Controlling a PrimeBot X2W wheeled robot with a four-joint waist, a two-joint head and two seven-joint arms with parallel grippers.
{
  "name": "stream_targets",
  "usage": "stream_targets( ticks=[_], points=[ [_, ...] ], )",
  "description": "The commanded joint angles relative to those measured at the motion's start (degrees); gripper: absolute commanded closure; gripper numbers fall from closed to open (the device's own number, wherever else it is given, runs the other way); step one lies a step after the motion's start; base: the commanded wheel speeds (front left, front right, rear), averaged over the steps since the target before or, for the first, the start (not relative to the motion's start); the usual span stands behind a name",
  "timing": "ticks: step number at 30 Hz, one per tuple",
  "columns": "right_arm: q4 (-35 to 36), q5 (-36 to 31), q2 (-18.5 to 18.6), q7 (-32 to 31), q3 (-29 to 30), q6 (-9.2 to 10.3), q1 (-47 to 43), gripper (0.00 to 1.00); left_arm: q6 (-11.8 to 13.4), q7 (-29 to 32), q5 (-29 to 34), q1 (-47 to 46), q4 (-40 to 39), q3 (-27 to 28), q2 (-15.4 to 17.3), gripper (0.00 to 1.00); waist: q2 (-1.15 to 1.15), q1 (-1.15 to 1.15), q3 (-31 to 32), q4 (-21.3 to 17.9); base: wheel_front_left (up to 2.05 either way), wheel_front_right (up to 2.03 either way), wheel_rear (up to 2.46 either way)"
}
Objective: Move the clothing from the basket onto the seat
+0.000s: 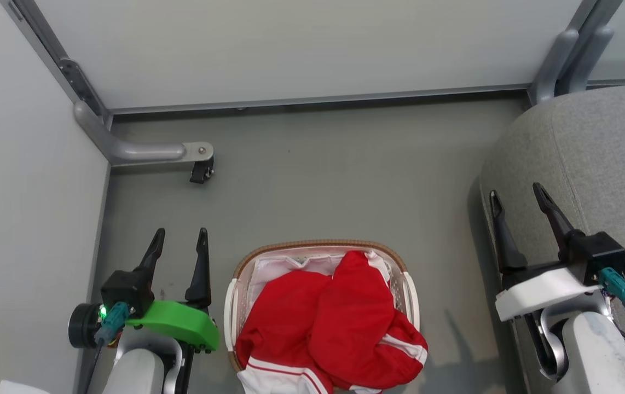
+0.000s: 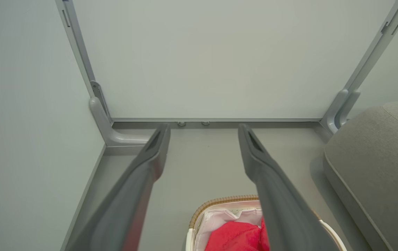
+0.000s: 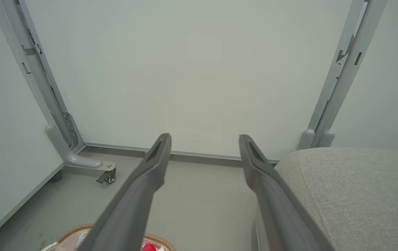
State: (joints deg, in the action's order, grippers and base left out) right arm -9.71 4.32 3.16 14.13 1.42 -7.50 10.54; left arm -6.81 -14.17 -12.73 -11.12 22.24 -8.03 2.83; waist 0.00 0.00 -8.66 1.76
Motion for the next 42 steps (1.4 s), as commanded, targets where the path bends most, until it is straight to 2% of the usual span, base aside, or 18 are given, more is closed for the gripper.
stream_targets(
  ticks=[1, 8, 18, 22, 32, 42],
  points=[
    [0.81, -1.3, 0.18, 0.54, -0.27, 0.02, 1.88, 0.0, -0.27, -0.49, 1.12, -2.41, 0.41, -0.52, 0.13, 0.0, 0.0, 0.0, -5.38, -2.02, 0.0, 0.0, 0.0],
    [2.85, -3.61, -0.1, 1.16, -2.2, 0.02, 7.47, 0.0, -0.6, -1.24, 2.21, -8.41, 2.17, -3.43, 0.17, 0.0, 0.0, 0.0, -13.54, -5.16, 0.0, 0.0, 0.0],
    [5.84, -1.08, -0.19, 1.08, -5.41, 0.03, 13.52, 0.0, -0.74, -0.98, 0.51, -16.19, 6.02, -7.17, 0.25, 0.0, 0.0, 0.0, -24.45, -10.08, 0.0, 0.0, 0.0],
    [6.97, -0.35, -0.16, 1.07, -6.46, 0.03, 15.56, 0.0, -0.74, -0.97, -0.31, -19.1, 8.13, -8.9, 1.23, 0.0, 0.0, 0.0, -28.42, -11.98, 0.0, 0.0, 0.0],
    [8.95, 2.76, -0.19, 1.07, -7.84, 0.03, 18.96, 0.0, -0.75, -0.97, -5.74, -24.87, 15.71, -16.55, 3.75, 0.0, 0.0, 0.0, -35.96, -15.99, 0.0, 0.0, 0.0],
    [8.73, 4.41, -0.2, 1.07, -8.64, 0.03, 18.52, 0.0, -0.72, -0.97, -14.82, -29.54, 28.89, -26.89, 4.03, 0.0, 0.0, 0.0, -38.3, -17.12, 0.0, 0.0, 0.0]
  ],
)
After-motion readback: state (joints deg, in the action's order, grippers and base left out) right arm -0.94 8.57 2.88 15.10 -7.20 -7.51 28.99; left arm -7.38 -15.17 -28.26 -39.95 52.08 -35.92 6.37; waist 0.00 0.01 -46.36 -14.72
